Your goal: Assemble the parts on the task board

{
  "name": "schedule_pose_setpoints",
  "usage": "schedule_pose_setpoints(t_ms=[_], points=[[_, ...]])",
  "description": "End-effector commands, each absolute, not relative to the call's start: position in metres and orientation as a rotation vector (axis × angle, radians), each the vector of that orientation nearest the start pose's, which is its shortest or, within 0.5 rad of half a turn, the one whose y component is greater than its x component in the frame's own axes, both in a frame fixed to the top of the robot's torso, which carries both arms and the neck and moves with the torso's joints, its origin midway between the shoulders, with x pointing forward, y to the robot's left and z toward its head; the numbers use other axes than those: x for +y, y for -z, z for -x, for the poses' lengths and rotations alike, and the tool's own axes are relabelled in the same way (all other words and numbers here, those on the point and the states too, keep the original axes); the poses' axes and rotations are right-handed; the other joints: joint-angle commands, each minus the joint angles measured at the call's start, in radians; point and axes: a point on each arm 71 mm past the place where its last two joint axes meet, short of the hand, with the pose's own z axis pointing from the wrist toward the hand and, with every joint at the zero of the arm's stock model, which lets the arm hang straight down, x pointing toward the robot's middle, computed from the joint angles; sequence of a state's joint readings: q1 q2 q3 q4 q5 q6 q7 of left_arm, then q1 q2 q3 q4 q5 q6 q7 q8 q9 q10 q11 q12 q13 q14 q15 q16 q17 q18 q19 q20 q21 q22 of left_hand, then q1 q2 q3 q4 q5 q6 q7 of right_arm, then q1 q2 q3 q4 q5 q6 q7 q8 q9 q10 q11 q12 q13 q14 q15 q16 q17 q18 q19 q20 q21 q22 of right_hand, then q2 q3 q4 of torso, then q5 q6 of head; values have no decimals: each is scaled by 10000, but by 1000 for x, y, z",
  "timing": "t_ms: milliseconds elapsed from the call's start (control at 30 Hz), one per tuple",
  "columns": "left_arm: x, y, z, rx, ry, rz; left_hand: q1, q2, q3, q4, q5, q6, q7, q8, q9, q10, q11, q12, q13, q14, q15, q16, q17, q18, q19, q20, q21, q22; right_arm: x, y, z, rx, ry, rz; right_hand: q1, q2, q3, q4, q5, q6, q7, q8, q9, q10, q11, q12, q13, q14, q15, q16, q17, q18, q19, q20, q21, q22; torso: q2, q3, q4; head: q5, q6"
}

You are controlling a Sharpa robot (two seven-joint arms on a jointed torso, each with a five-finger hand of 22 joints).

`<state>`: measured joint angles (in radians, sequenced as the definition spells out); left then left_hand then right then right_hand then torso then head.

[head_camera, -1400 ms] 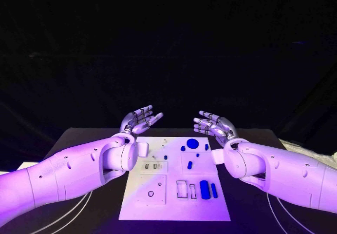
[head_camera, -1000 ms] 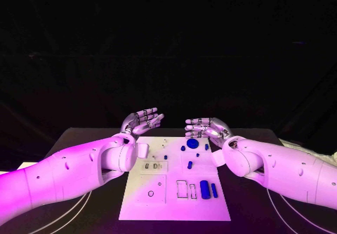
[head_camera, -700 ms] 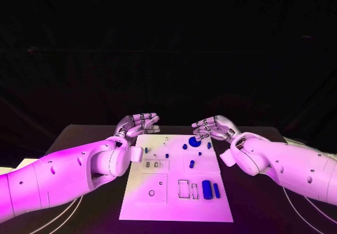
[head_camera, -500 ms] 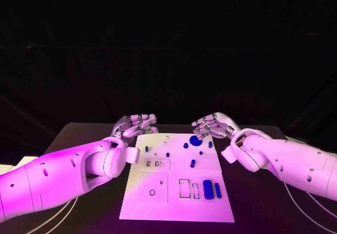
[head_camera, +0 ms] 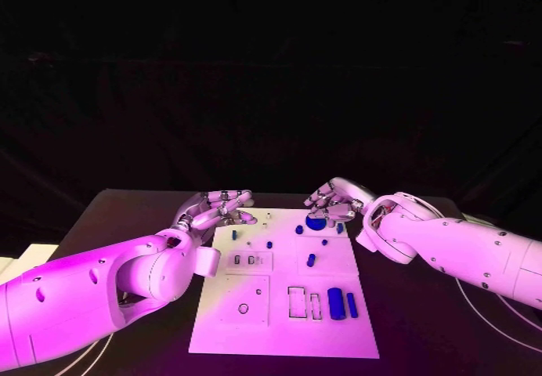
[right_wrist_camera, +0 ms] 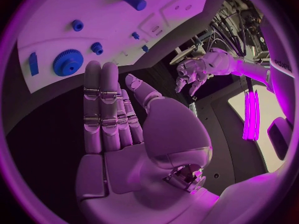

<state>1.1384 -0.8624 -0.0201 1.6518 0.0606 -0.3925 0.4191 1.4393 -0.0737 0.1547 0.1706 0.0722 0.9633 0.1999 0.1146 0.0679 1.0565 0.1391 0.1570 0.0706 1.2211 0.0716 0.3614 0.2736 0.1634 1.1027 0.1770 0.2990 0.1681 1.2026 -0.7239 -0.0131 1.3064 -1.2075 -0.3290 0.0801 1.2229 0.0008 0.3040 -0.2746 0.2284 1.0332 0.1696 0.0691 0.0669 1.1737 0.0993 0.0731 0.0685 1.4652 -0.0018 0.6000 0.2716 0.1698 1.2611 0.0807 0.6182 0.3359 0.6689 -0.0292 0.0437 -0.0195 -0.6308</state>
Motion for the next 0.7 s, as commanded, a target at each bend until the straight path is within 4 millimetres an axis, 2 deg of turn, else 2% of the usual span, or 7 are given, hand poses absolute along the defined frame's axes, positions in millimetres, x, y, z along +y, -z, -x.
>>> schedule_pose_setpoints(t_ms=[33,100,200,367,700], points=[[181,186,-453,14299,16391,12437,-48,68,-10,-57,-64,12,34,-2,-20,6,18,-5,-16,2,-1,60,46,169,74,4,67,18,-195,182,-528,16607,-6290,1925,-64,-100,72,72,-46,18,16,-35,0,-216,27,-61,-22,494,-9,2231,2220,59,-6,31,582,380,222,-72,92,-96,53],[180,184,-451,14329,16473,12426,-53,69,-13,-66,-64,5,40,-10,-21,-2,22,-14,-17,-1,0,73,63,168,78,3,71,23,-193,179,-528,16600,-5957,2353,-74,-114,167,111,-51,27,-10,-39,0,-296,15,-41,-21,490,45,3949,4189,72,-25,39,1146,778,281,-86,125,-133,59],[179,182,-448,14343,16541,12410,-55,70,-15,-71,-64,0,43,-15,-22,-6,25,-18,-18,-3,2,80,73,167,80,3,73,25,-190,176,-530,16640,-5453,2843,-107,-197,261,178,-77,19,-12,-41,0,-342,-21,-33,-25,420,84,5363,5877,-75,68,74,2556,2315,344,-103,150,-173,87],[179,179,-447,14342,16617,12383,-59,69,-18,-78,-64,-5,45,-22,-22,-12,27,-25,-19,-7,4,90,86,165,82,2,76,28,-184,175,-531,16735,-4951,3304,-181,-303,276,333,-136,56,-47,-26,7,-376,8,-25,-26,281,125,5976,6588,-113,-116,122,3320,3061,439,-115,173,-214,119],[176,178,-445,14405,16732,12360,-68,69,-25,-91,-63,-14,50,-34,-23,-23,32,-37,-20,-17,7,109,111,162,83,3,80,34,-175,178,-534,16995,-4622,3859,-111,-304,348,375,-126,124,-25,-13,14,-441,21,-31,-35,237,145,6180,6829,-139,-223,164,3643,3366,604,-124,208,-270,139]])
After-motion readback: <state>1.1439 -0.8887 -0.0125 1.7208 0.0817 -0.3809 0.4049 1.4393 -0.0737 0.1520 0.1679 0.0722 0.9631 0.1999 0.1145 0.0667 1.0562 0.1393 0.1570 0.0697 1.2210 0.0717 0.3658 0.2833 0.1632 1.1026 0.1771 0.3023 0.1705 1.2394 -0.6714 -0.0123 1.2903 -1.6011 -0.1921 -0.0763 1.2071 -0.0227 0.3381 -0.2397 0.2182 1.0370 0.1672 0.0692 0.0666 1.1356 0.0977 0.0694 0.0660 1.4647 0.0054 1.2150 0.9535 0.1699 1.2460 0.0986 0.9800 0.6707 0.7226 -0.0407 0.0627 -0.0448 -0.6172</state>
